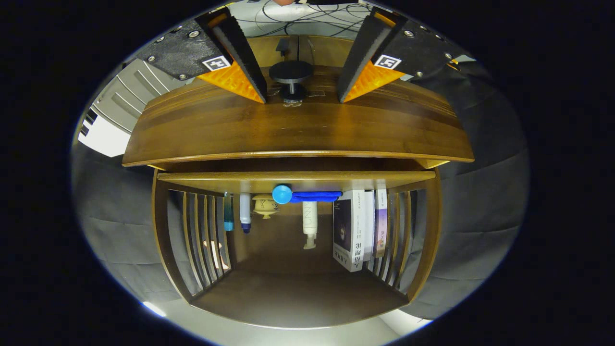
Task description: Pull open the drawer, take out the items inside it, and place them on the countertop above the cabinet.
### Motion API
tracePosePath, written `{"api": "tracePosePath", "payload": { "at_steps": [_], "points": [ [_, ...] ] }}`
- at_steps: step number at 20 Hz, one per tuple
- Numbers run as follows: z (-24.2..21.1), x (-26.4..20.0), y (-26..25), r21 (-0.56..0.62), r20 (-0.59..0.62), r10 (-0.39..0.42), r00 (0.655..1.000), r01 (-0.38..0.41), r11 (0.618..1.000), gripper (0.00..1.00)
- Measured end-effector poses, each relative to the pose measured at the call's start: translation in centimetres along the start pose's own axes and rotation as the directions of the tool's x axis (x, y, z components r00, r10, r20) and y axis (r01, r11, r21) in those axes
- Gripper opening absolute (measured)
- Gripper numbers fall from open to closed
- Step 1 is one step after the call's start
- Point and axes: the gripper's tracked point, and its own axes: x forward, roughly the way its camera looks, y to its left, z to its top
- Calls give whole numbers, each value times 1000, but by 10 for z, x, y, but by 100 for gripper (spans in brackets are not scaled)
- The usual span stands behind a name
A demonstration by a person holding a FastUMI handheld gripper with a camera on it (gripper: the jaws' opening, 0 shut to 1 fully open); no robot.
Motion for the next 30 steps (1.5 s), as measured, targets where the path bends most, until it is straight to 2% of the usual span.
{"api": "tracePosePath", "payload": {
  "at_steps": [9, 16, 20, 24, 27, 30],
  "points": [
    [7, 42, -2, -64, 34, 1, 999, 1, 998, 93],
    [14, 75, -2, -42, 28, -23, 999, 24, 999, 93],
    [12, 72, -1, -60, 71, -27, 997, 32, 998, 93],
    [12, 70, -1, -102, 61, 8, 998, -2, 995, 93],
    [15, 63, -4, -70, 39, 38, 999, -35, 997, 94],
    [25, 45, -17, -14, 24, 30, 999, -29, 999, 94]
  ]
}}
